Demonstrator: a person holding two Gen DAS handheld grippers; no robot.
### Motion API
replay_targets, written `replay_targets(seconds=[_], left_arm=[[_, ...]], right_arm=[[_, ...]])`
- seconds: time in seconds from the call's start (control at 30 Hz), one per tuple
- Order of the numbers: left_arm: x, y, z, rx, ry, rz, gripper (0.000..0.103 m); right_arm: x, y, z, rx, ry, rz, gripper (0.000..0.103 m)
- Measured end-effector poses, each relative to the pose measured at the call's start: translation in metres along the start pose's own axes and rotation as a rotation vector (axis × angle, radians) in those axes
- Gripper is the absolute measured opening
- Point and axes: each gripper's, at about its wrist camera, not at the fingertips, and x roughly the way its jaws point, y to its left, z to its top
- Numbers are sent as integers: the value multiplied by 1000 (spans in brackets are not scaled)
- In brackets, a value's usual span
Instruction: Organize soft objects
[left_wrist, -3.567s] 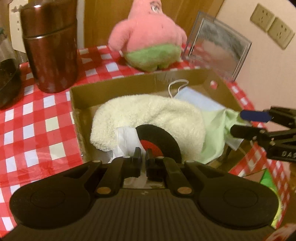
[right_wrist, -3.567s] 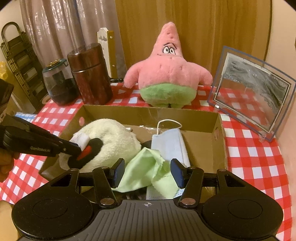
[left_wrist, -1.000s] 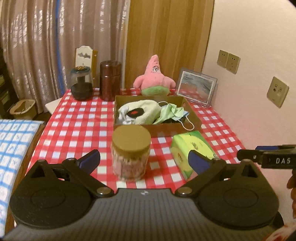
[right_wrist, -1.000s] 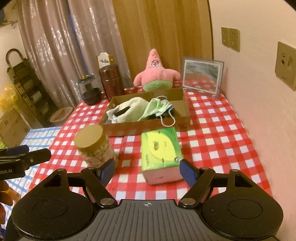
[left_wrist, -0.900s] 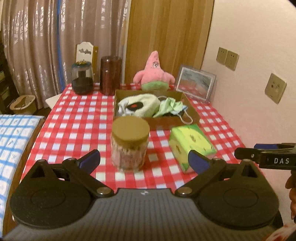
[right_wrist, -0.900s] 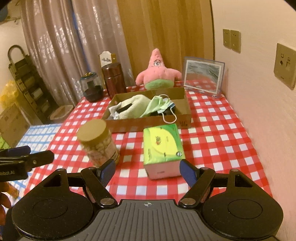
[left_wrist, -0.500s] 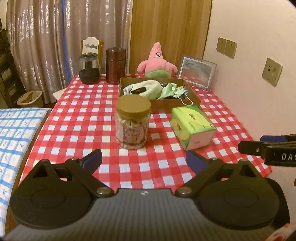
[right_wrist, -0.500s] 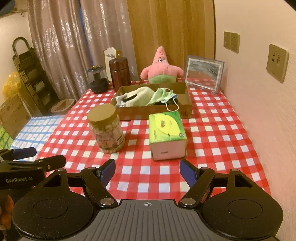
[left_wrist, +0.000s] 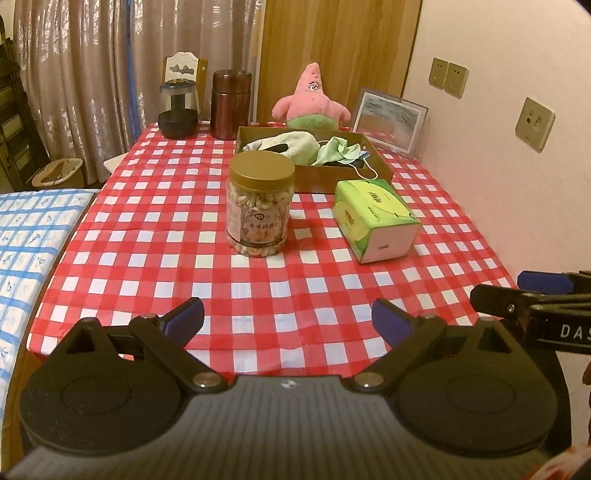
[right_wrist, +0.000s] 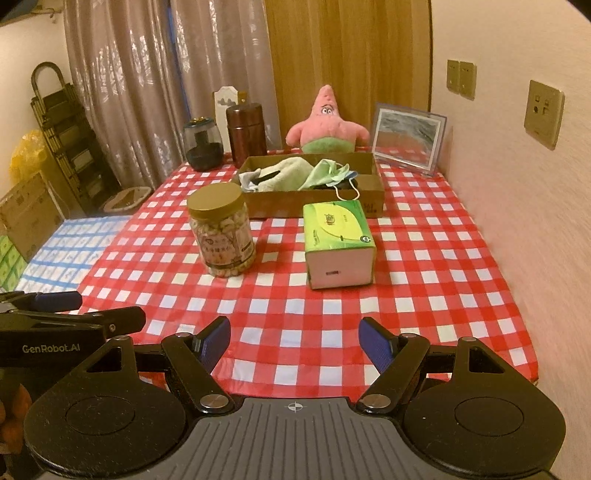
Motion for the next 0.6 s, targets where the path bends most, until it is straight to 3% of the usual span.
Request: replay_targets(seconds=[0.6], left_arm=[[-1, -2, 0, 7, -5, 6, 97]], right_arm=[[-3, -3, 3, 3, -14, -9, 76]])
